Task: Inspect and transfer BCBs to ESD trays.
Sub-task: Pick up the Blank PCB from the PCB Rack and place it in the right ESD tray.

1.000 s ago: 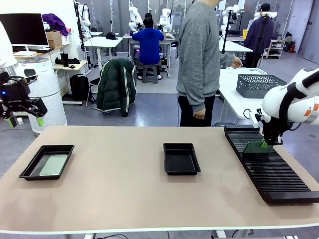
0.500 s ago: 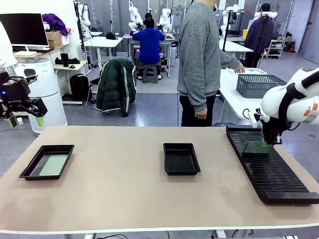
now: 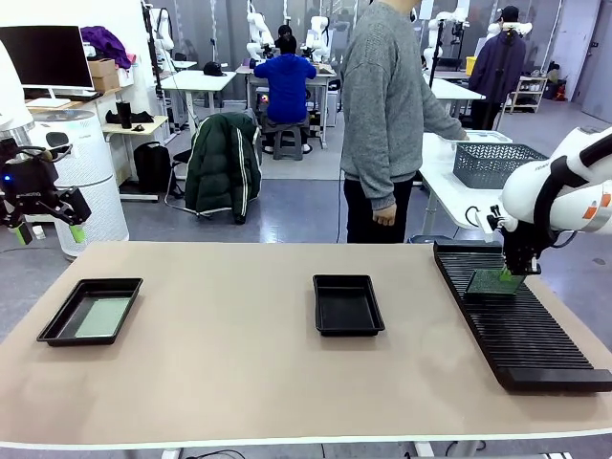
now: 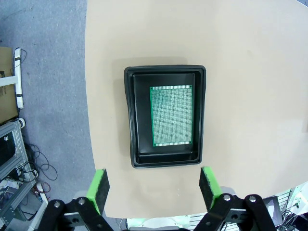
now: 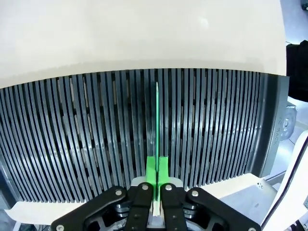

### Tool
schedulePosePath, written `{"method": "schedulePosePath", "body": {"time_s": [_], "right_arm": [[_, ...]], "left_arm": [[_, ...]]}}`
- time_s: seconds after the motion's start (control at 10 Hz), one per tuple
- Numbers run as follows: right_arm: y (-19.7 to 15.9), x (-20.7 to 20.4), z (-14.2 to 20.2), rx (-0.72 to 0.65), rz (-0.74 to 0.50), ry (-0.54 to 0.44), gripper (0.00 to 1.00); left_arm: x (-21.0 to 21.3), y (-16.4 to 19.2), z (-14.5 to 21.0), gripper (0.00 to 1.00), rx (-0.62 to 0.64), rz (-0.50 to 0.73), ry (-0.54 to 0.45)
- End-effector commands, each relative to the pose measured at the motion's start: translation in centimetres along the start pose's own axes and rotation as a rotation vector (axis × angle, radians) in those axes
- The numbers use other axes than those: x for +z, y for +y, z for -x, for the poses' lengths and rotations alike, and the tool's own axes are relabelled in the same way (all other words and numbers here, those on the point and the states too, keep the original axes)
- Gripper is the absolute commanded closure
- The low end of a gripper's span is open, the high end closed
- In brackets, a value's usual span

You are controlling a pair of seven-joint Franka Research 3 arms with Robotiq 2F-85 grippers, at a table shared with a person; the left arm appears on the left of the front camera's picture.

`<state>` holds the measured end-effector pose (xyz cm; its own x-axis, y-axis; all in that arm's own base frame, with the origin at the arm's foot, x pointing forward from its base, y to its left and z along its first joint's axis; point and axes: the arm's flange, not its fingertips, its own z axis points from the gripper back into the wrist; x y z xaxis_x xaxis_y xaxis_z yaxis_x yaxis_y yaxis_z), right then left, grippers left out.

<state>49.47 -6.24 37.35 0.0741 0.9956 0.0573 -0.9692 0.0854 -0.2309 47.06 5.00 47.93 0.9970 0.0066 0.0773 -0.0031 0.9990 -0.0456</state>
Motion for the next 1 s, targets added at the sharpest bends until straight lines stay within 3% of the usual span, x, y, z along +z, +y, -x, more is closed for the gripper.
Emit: {"method": "schedulePosePath", "body": {"time_s": [0.0, 0.4, 0.9], "right_arm": [[-0.6, 2.6, -0.2, -0.028, -0.024, 0.012, 1.0], [-1.4, 10.4, -1.8, -0.058, -0.04, 0.027, 1.0], [-2.2, 22.6, -3.5, -0.138, -0.114, -0.036, 1.0]], "left_arm": [[-0.2, 0.0, 0.0, 0.0, 0.0, -0.001, -0.007], [-0.2, 0.0, 0.0, 0.0, 0.0, -0.001, -0.007], [-0.2, 0.0, 0.0, 0.0, 0.0, -0.001, -0.007]]}}
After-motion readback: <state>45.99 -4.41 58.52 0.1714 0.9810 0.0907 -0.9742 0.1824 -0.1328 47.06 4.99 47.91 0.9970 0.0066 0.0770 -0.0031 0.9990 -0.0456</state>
